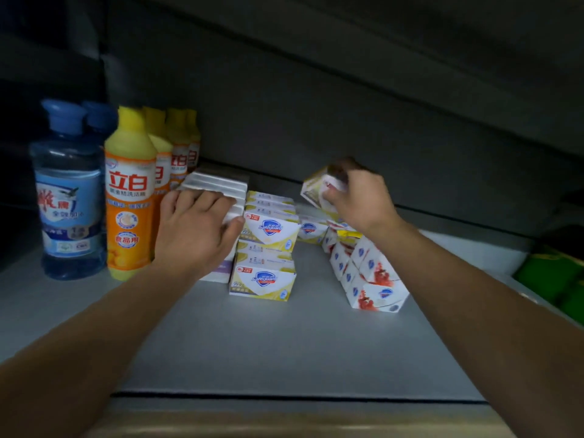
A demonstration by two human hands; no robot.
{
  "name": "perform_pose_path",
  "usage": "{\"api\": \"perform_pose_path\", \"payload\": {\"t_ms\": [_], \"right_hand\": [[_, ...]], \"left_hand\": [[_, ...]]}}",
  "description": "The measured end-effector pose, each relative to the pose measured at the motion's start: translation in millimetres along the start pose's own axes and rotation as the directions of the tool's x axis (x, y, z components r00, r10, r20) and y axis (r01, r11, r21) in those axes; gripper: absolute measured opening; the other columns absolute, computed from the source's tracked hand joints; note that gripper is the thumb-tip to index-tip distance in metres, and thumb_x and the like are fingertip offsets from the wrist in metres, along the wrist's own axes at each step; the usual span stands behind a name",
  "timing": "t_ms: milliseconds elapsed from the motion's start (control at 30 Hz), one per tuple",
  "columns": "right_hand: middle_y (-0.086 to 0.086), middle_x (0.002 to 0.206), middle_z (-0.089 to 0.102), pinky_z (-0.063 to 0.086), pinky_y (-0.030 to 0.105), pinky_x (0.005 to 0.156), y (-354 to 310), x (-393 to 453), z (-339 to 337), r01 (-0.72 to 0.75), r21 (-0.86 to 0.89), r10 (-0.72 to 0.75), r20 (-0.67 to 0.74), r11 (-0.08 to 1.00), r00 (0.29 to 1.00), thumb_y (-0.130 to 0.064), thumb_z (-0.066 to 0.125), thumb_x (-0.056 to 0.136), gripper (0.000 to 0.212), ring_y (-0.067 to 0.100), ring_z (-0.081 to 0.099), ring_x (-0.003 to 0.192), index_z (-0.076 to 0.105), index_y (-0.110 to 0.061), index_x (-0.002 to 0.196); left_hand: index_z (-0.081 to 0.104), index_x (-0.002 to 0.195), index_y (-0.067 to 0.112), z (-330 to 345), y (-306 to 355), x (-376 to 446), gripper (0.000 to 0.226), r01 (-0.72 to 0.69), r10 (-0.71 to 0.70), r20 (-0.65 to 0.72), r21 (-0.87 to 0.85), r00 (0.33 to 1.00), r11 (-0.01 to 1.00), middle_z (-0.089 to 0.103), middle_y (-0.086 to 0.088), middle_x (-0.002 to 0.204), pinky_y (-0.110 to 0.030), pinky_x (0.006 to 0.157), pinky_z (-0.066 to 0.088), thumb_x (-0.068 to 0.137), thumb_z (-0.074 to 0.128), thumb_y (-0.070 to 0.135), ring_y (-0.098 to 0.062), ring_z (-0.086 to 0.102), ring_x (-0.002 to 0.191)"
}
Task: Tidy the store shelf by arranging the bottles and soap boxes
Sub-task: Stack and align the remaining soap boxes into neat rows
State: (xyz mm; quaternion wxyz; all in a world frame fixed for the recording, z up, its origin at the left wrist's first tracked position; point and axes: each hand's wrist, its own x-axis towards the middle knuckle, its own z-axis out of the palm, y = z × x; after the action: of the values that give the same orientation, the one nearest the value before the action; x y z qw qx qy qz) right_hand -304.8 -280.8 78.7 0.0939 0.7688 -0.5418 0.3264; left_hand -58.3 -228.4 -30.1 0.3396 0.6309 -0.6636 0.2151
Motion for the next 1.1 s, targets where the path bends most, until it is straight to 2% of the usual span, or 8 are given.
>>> {"api": "perform_pose_path", "payload": {"t_ms": [133, 300, 400, 467, 700, 767, 1000, 1100], "right_hand": [[0.006, 0.118, 0.065, 0.043, 0.03, 0.094, -17.8, -53.5, -16.7, 0.041, 0.087, -0.045, 0.045, 0.995, 0.998, -0.027, 0.07, 0.083, 0.043, 0.024, 0.059, 0.11, 0.061, -0.019, 0.125], [-0.002, 0.121, 0.067, 0.044, 0.027, 0.095, -34.1, -113.2, -15.0, -0.04, 0.228, 0.001, 0.17, 0.973, 0.985, -0.03, 0.074, 0.081, 0.049, 0.016, 0.059, 0.11, 0.061, -0.027, 0.128], [-0.005, 0.121, 0.066, 0.047, 0.029, 0.098, -39.8, -139.1, -7.6, -0.076, 0.323, -0.02, 0.285, 0.943, 0.958, -0.031, 0.079, 0.077, 0.057, 0.01, 0.06, 0.109, 0.057, -0.029, 0.129], [-0.007, 0.116, 0.065, 0.049, 0.029, 0.096, -43.7, -151.7, -2.3, -0.085, 0.362, -0.042, 0.331, 0.928, 0.943, -0.033, 0.081, 0.075, 0.058, 0.008, 0.06, 0.105, 0.056, -0.032, 0.127], [-0.005, 0.128, 0.059, 0.038, 0.019, 0.094, -38.7, -182.6, 19.3, -0.014, 0.401, -0.092, 0.245, 0.916, 0.965, -0.036, 0.083, 0.073, 0.07, 0.01, 0.052, 0.118, 0.051, -0.023, 0.134], [-0.007, 0.136, 0.049, 0.029, 0.015, 0.093, -32.8, -192.5, 27.4, -0.022, 0.379, -0.077, 0.244, 0.925, 0.967, -0.036, 0.085, 0.069, 0.081, 0.009, 0.041, 0.126, 0.045, -0.025, 0.14], [-0.003, 0.14, 0.048, 0.045, 0.035, 0.104, -23.7, -210.7, 51.6, -0.118, 0.572, -0.027, 0.239, 0.812, 0.971, -0.007, 0.077, 0.077, 0.081, 0.014, 0.052, 0.123, 0.037, -0.025, 0.145], [-0.013, 0.115, 0.063, 0.048, 0.017, 0.089, -18.9, -213.8, 48.3, -0.192, 0.668, 0.025, 0.252, 0.719, 0.967, -0.014, 0.076, 0.081, 0.063, 0.001, 0.062, 0.101, 0.043, -0.03, 0.133]], "left_hand": [[0.047, 0.139, 0.027, -24.9, 4.7, 2.5, 0.054, 0.021, -0.027, 0.201, 0.03, 0.979, 0.999, 0.051, -0.001, 0.142, -0.048, 0.112, 0.02, 0.097, 0.03, 0.056, -0.027, 0.039, 0.134], [0.064, 0.122, 0.017, -50.9, 31.3, -33.4, 0.04, -0.128, 0.142, 0.064, -0.193, 0.988, 0.973, 0.066, -0.004, 0.121, -0.039, 0.102, 0.037, 0.097, 0.041, 0.038, -0.026, 0.054, 0.116], [0.071, 0.101, 0.026, -56.1, 51.9, -67.4, 0.02, 0.036, 0.087, 0.153, -0.658, 0.984, 0.752, 0.071, 0.013, 0.09, -0.012, 0.078, 0.042, 0.097, 0.052, 0.03, 0.0, 0.061, 0.088], [0.069, 0.085, 0.037, -51.9, 61.8, -81.9, 0.011, 0.198, 0.091, 0.291, -0.817, 0.952, 0.542, 0.068, 0.011, 0.076, -0.015, 0.068, 0.042, 0.092, 0.062, 0.031, 0.001, 0.057, 0.069], [0.074, 0.082, 0.026, -27.6, 49.3, -105.8, 0.027, 0.404, -0.107, 0.404, -0.782, 0.908, 0.474, 0.074, -0.003, 0.078, -0.037, 0.07, 0.054, 0.089, 0.058, 0.047, -0.011, 0.067, 0.072], [0.074, 0.086, 0.018, -22.2, 47.4, -105.1, 0.026, 0.535, -0.232, 0.484, -0.794, 0.844, 0.289, 0.076, -0.001, 0.085, -0.043, 0.073, 0.06, 0.094, 0.06, 0.039, -0.021, 0.072, 0.086], [0.07, 0.094, 0.006, -21.7, 51.9, -103.7, 0.03, 0.587, -0.242, 0.544, -0.791, 0.804, 0.172, 0.075, -0.009, 0.091, -0.034, 0.061, 0.06, 0.097, 0.057, 0.033, -0.021, 0.072, 0.078], [0.066, 0.095, 0.009, -26.8, 56.0, -102.8, 0.025, 0.56, -0.239, 0.525, -0.82, 0.817, 0.115, 0.07, -0.012, 0.076, -0.027, 0.046, 0.052, 0.098, 0.054, 0.03, -0.019, 0.064, 0.053]]}}
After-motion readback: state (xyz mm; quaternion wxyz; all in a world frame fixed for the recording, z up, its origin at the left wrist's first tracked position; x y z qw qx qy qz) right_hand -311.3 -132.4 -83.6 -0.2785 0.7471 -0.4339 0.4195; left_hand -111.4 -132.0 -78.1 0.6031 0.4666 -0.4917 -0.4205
